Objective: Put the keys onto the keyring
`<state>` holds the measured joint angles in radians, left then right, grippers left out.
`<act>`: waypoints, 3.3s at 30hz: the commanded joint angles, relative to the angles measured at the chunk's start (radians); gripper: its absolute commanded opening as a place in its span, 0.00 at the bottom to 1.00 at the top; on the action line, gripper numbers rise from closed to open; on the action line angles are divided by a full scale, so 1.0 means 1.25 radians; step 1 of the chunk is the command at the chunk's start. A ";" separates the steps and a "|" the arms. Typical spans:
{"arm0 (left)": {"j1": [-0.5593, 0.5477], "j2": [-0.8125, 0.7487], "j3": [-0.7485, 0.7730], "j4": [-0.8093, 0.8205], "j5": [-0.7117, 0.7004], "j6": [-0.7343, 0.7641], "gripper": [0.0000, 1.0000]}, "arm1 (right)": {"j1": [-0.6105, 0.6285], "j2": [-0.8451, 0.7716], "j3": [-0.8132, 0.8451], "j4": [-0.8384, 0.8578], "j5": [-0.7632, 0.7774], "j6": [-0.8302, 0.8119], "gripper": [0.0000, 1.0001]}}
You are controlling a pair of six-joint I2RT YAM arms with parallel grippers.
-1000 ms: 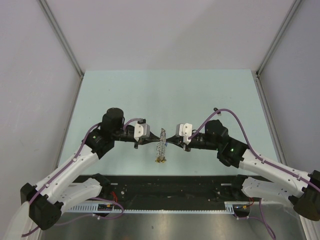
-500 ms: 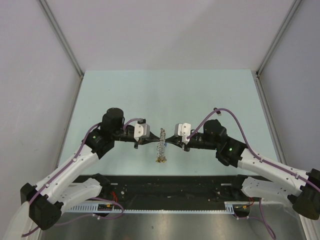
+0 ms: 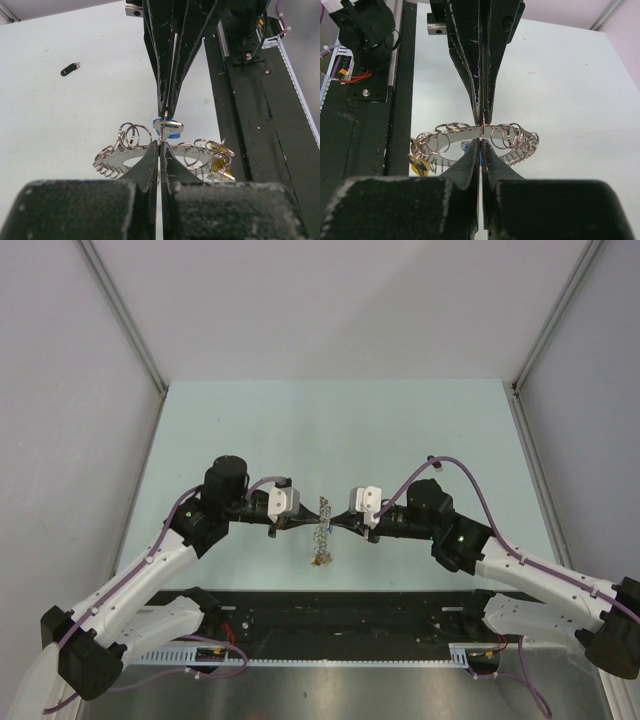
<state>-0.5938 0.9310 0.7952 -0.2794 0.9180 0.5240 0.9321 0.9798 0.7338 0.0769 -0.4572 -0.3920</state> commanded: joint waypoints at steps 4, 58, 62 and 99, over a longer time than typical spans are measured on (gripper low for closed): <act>-0.005 -0.018 0.040 0.012 -0.001 0.025 0.00 | -0.002 -0.041 0.008 0.008 0.000 0.012 0.00; -0.022 -0.015 0.051 0.008 0.041 0.012 0.00 | -0.016 0.025 0.013 0.071 -0.029 0.056 0.00; -0.024 -0.005 0.054 0.000 0.046 0.014 0.00 | -0.016 0.027 0.012 0.075 -0.043 0.050 0.00; -0.087 0.045 0.115 -0.105 -0.143 0.001 0.01 | 0.007 0.004 0.017 0.034 0.023 0.023 0.00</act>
<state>-0.6918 0.9840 0.8833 -0.4076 0.7502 0.5228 0.9287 1.0023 0.7334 0.0689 -0.4477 -0.3492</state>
